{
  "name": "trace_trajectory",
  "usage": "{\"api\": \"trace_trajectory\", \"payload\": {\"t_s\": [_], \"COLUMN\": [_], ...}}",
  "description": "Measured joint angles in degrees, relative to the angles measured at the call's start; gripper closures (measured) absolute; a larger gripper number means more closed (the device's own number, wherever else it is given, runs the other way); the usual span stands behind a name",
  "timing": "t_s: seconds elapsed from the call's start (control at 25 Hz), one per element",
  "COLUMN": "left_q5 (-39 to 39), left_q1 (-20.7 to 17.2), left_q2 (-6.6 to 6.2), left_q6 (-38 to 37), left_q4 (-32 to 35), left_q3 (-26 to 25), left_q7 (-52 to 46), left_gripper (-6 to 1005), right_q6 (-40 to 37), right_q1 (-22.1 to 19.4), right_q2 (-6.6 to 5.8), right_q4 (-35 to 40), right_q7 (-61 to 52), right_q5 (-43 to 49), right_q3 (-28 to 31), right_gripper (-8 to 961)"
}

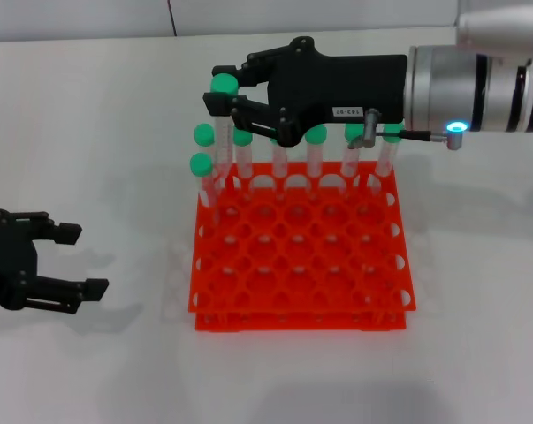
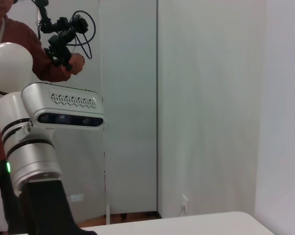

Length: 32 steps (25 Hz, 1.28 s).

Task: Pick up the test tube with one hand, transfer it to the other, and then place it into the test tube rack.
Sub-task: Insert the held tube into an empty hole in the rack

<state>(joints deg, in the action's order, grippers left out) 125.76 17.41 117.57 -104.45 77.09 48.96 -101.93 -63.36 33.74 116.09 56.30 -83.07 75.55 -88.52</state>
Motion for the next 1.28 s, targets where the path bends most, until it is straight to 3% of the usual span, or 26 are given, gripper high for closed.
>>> {"api": "trace_trajectory", "payload": {"t_s": [1.28], "left_q5": [0.74], "left_q1": [0.33], "left_q2": [0.64], "left_q6": [1.54], "left_q4": [-3.10], "left_q3": [0.17], "left_q7": [3.39], "left_gripper": [106], "right_q6": [2.94], "right_q1": [-0.96], "right_q2": [0.01], "right_q4": [-5.07], "right_q7": [0.19], "right_q5": [-0.76], "right_q3": [-1.76], "right_gripper": [689]}}
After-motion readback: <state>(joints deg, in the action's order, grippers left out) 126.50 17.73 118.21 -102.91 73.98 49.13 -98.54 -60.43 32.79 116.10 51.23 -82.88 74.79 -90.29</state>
